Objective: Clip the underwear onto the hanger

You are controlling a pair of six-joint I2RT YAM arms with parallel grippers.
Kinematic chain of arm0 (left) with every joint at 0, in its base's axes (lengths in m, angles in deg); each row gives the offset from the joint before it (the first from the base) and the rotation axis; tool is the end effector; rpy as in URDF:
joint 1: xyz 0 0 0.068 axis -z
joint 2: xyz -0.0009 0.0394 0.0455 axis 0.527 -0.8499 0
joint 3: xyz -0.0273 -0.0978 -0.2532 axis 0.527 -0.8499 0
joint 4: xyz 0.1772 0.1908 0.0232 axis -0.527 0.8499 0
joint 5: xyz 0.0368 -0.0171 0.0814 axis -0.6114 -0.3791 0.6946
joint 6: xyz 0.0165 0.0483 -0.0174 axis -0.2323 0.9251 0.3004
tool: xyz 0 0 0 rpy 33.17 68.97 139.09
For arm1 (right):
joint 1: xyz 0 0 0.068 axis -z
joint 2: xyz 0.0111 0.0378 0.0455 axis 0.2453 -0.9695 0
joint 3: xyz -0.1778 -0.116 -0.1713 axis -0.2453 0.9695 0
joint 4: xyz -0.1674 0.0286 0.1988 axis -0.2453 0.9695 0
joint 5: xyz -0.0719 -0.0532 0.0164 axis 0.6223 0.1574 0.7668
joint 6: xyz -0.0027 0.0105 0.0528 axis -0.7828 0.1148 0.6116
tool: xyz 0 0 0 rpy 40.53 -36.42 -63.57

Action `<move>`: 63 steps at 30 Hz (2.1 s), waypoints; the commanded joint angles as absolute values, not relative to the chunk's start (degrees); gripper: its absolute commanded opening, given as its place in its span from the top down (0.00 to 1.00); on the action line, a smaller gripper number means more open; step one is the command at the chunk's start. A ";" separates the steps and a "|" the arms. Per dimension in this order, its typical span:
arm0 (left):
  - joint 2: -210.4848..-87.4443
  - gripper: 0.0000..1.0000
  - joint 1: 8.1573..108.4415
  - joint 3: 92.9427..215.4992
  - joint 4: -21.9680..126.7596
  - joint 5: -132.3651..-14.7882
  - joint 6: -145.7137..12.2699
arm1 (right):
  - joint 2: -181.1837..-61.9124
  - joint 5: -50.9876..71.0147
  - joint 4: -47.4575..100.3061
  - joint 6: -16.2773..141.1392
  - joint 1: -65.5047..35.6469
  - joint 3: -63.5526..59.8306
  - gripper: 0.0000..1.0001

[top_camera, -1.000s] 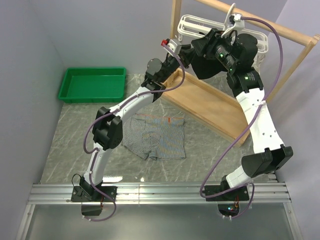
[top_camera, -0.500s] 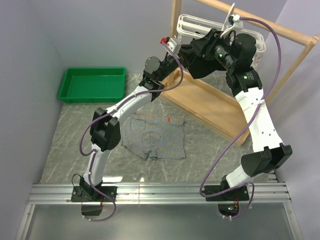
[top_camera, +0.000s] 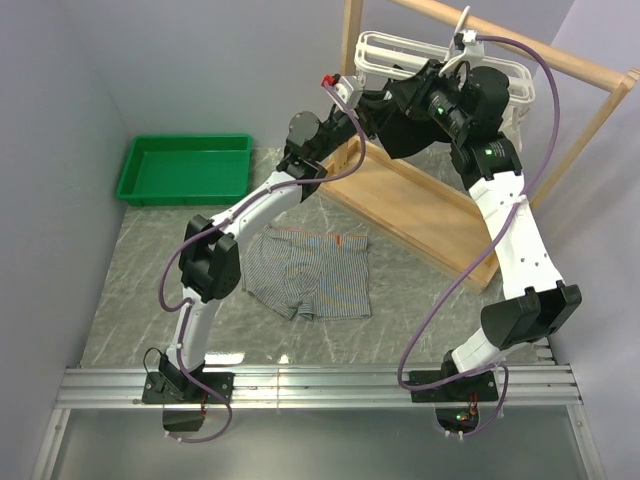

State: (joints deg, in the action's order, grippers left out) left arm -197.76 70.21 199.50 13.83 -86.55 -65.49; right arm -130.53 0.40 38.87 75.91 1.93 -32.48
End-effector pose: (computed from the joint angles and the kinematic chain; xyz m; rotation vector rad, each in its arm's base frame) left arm 0.3898 -0.3255 0.4225 0.5887 0.8920 -0.9535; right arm 0.3366 0.0840 0.5094 -0.1384 1.5511 0.6794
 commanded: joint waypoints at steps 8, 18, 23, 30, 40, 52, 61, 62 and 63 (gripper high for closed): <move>-189.93 0.53 70.56 195.08 15.12 -87.55 -64.20 | -131.35 -1.15 37.17 76.01 1.81 -36.62 1.00; -172.45 0.43 62.93 181.48 41.54 -87.11 -71.66 | -131.79 -0.72 36.82 75.83 2.07 -37.32 1.00; -162.97 0.32 58.70 172.77 64.14 -86.50 -72.72 | -132.14 -1.07 37.17 75.57 2.07 -37.76 1.00; -158.38 0.02 52.01 159.70 79.54 -73.35 -77.40 | -133.19 -1.33 38.13 75.92 1.98 -38.99 1.00; -158.72 0.01 51.66 144.72 79.82 -67.96 -72.37 | -132.93 -1.42 38.84 75.66 1.98 -37.85 1.00; -175.33 0.01 52.01 150.69 68.30 -66.55 -70.79 | -133.19 -1.07 39.45 75.31 2.07 -37.58 1.00; -183.14 0.01 56.06 153.33 64.52 -68.21 -70.78 | -133.46 -0.63 39.80 74.25 2.07 -37.76 1.00; -183.85 0.03 56.49 153.77 64.61 -68.30 -71.83 | -133.46 -0.71 39.98 74.16 2.16 -37.85 1.00; -184.56 0.04 56.50 154.03 64.61 -68.83 -72.45 | -133.46 -0.71 39.98 73.99 2.07 -37.85 1.00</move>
